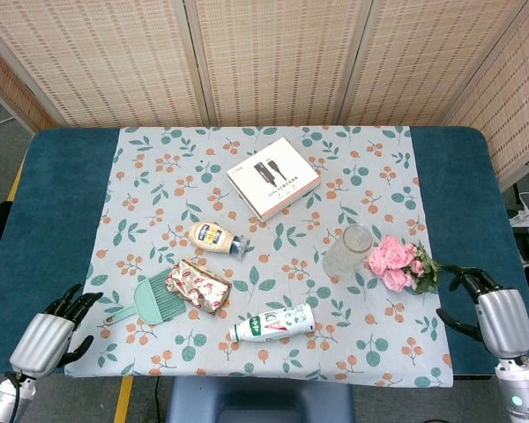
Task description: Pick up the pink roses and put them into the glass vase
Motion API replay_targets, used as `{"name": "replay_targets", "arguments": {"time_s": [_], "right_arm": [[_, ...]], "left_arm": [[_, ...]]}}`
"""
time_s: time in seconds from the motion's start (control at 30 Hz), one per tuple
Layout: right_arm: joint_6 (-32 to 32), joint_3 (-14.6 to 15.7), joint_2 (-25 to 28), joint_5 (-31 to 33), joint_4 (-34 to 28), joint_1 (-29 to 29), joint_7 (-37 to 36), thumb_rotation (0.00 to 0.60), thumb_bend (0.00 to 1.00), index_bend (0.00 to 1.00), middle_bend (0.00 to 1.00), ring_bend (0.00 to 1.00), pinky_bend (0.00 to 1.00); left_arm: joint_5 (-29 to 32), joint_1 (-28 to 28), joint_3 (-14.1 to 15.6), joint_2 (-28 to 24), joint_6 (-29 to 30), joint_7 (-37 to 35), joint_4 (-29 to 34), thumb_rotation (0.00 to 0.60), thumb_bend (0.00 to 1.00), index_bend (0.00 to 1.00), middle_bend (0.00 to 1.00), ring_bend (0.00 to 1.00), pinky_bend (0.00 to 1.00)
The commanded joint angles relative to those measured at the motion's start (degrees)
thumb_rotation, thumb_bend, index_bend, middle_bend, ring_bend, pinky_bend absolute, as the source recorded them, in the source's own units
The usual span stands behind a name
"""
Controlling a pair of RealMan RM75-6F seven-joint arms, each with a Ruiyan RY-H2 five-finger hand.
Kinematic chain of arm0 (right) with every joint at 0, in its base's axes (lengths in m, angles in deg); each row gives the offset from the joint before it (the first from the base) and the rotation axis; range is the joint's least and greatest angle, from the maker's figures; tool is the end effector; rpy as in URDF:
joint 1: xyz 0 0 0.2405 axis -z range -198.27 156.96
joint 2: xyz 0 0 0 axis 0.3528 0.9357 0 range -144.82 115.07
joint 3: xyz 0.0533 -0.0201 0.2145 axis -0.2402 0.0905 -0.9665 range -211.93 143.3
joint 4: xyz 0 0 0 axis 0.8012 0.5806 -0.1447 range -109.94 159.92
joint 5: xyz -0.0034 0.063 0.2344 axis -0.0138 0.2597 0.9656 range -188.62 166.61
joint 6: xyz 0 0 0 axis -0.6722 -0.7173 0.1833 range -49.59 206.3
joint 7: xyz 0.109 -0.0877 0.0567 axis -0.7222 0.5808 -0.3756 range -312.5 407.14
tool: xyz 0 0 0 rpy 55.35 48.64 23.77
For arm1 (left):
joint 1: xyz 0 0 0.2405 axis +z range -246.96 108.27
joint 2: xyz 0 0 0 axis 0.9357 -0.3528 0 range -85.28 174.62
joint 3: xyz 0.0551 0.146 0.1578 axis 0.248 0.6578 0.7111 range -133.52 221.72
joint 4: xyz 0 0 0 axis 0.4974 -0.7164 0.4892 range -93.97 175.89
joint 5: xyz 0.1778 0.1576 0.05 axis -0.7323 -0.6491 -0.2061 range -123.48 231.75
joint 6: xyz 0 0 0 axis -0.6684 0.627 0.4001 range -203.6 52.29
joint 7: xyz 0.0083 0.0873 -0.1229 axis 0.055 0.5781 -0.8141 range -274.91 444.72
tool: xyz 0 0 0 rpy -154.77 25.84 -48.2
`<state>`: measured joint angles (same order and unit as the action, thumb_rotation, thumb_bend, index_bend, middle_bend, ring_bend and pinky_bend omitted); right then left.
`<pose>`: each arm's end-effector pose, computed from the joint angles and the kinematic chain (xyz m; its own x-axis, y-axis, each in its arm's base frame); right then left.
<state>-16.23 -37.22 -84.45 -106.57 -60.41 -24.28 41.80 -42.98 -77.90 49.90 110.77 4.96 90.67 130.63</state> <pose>-0.2788 -0.1793 0.1101 0.3161 0.1404 0.9383 -0.9272 -0.1636 0.3369 -0.2801 0.1635 0.0666 0.5351 0.1692 0.8277 0.8319 -0.2762 -0.4813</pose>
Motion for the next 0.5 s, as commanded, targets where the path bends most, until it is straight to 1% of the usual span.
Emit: {"name": "replay_targets", "arguments": {"time_s": [0.03, 0.07, 0.1, 0.17, 0.2, 0.23, 0.27, 0.33, 0.4, 0.5], "right_arm": [[0.14, -0.02, 0.04, 0.15, 0.00, -0.02, -0.09, 0.600, 0.03, 0.20, 0.52, 0.38, 0.78], [0.26, -0.02, 0.09, 0.22, -0.04, -0.05, -0.12, 0.600, 0.03, 0.19, 0.52, 0.40, 0.79], [0.45, 0.00, 0.19, 0.31, -0.08, -0.08, -0.10, 0.600, 0.03, 0.18, 0.53, 0.44, 0.81], [1.19, -0.01, 0.44, 0.95, -0.25, -0.16, 0.44, 0.600, 0.03, 0.17, 0.58, 0.55, 0.91], [1.80, 0.04, 0.69, 1.36, -0.54, -0.21, 0.90, 0.600, 0.03, 0.17, 0.63, 0.63, 0.97], [2.97, 0.23, 1.25, 2.07, -1.14, -0.31, 1.84, 0.600, 0.03, 0.17, 0.67, 0.70, 1.00], [4.12, 0.42, 1.82, 2.68, -1.72, -0.45, 2.82, 0.600, 0.03, 0.16, 0.71, 0.74, 1.00], [7.35, 0.71, 3.24, 4.58, -3.38, -0.99, 5.83, 0.600, 0.03, 0.13, 0.75, 0.78, 1.00], [10.55, 0.65, 4.19, 6.88, -4.86, -1.72, 8.45, 0.600, 0.01, 0.06, 0.77, 0.80, 1.00], [15.83, -0.47, 4.46, 11.71, -6.21, -3.55, 11.37, 0.600, 0.00, 0.00, 0.79, 0.83, 1.00]], "left_arm": [[-0.04, -0.01, 0.01, 0.01, -0.01, 0.06, 0.02, 0.600, 0.35, 0.11, 0.19, 0.06, 0.28], [-0.05, -0.01, 0.02, 0.02, -0.02, 0.06, 0.03, 0.600, 0.35, 0.11, 0.19, 0.06, 0.28], [-0.06, -0.01, 0.03, 0.02, -0.03, 0.05, 0.02, 0.600, 0.35, 0.11, 0.19, 0.06, 0.28], [0.06, -0.03, 0.01, 0.04, -0.10, -0.19, 0.07, 0.600, 0.35, 0.11, 0.19, 0.06, 0.28], [0.11, -0.09, 0.02, 0.04, -0.22, -0.41, 0.08, 0.600, 0.35, 0.11, 0.19, 0.06, 0.28], [0.14, -0.19, 0.01, 0.04, -0.37, -0.69, -0.04, 0.600, 0.35, 0.11, 0.19, 0.06, 0.28], [0.24, -0.26, -0.06, 0.08, -0.49, -0.78, -0.22, 0.600, 0.35, 0.11, 0.19, 0.06, 0.28], [0.62, -0.34, -0.12, 0.16, -0.84, -0.95, -0.50, 0.600, 0.35, 0.11, 0.19, 0.06, 0.28], [0.73, -0.34, -0.05, 0.09, -0.97, -1.28, -0.47, 0.600, 0.35, 0.11, 0.19, 0.06, 0.28], [0.19, -0.16, -0.08, -0.17, -0.11, -1.04, -0.14, 0.600, 0.35, 0.11, 0.19, 0.07, 0.28]]}}
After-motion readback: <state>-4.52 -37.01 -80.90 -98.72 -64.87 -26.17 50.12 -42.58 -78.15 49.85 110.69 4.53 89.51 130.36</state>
